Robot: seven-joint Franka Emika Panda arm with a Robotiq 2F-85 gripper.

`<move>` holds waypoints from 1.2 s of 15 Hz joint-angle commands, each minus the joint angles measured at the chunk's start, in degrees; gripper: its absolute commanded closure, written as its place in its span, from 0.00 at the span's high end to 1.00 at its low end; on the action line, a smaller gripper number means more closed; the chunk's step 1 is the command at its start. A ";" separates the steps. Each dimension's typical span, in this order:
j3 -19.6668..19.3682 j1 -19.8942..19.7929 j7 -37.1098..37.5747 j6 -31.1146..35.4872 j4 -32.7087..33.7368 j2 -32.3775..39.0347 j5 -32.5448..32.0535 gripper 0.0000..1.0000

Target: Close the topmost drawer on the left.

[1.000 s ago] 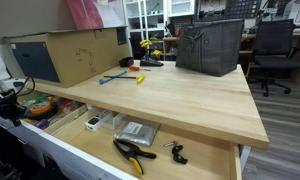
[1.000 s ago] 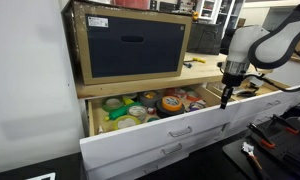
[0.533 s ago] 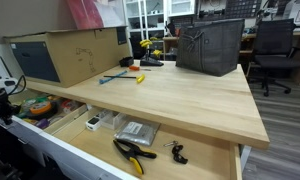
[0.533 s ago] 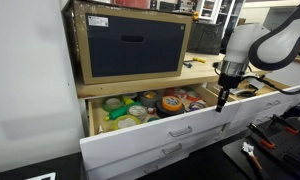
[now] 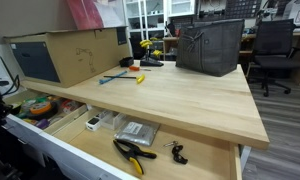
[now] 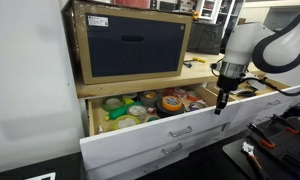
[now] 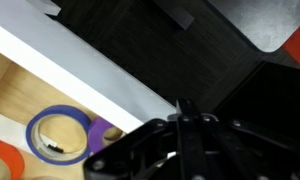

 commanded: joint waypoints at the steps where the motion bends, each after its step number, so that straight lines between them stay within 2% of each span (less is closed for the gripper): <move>1: -1.25 0.22 3.99 4.48 0.01 1.79 -7.91 0.00; 4: -2.21 -0.18 7.02 5.89 0.00 3.60 -13.71 0.00; 5: -2.00 -0.32 6.30 6.38 -0.01 4.54 -13.40 0.00; 8: -4.02 0.18 10.53 9.03 -0.01 6.42 -22.10 0.00; 13: -14.10 4.86 25.60 10.78 0.05 4.53 -49.77 0.00; 18: -19.36 8.74 40.96 9.73 -0.57 2.59 -76.12 0.00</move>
